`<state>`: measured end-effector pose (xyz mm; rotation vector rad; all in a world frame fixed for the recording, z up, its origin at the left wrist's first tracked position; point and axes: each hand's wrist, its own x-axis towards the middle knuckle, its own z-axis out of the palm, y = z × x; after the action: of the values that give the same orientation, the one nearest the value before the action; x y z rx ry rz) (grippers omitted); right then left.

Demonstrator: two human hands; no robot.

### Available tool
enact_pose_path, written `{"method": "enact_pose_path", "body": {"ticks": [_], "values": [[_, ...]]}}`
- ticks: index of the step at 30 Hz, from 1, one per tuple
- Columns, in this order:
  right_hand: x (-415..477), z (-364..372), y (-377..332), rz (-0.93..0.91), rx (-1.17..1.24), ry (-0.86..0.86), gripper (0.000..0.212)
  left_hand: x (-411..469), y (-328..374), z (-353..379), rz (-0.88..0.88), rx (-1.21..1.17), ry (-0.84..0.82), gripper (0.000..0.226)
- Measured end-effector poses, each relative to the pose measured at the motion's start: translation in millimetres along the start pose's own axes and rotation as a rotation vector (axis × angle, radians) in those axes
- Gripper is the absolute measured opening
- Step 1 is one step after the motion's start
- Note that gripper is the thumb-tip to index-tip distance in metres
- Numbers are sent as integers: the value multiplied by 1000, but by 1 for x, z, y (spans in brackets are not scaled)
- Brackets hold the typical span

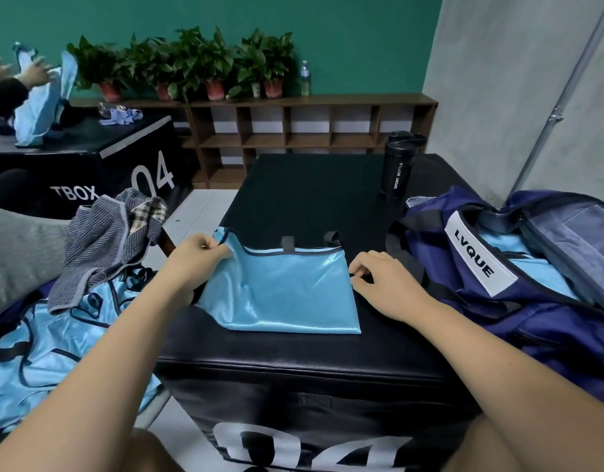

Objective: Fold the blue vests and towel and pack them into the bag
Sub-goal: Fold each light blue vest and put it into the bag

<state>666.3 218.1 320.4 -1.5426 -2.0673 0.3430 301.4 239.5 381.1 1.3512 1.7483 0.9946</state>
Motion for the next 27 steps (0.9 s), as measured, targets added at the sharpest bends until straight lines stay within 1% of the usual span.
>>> {"method": "enact_pose_path", "body": {"ticks": [3, 5, 10, 12, 17, 19, 22, 24, 26, 27], "values": [[0, 3, -5, -1, 17, -33, 10, -13, 16, 18, 43, -107, -84, 24], [-1, 5, -9, -10, 9, -52, 10, -18, 24, 32, 49, -133, -138, 24], [-1, 7, -15, -16, -51, -81, 14, -23, 35, 74, 75, -126, -177, 26], [0, 7, -16, -7, -58, -87, 15, -26, 39, 89, 64, -120, -196, 24], [0, 7, -18, 14, -55, -94, 14, -28, 39, 121, 11, -73, -271, 31], [0, 7, -18, 23, -47, -89, 12, -30, 39, 127, -23, -67, -311, 38], [1, 8, -17, 35, -41, -64, 7, -37, 45, 128, -122, -264, -488, 51], [1, 9, -18, 48, -32, -39, 3, -43, 48, 121, -145, -331, -571, 50], [1, 10, -20, 54, -32, -4, 9, -48, 48, 113, -105, -316, -590, 46], [1, 11, -22, 53, -39, 16, 13, -50, 47, 109, -57, -260, -578, 41]]}}
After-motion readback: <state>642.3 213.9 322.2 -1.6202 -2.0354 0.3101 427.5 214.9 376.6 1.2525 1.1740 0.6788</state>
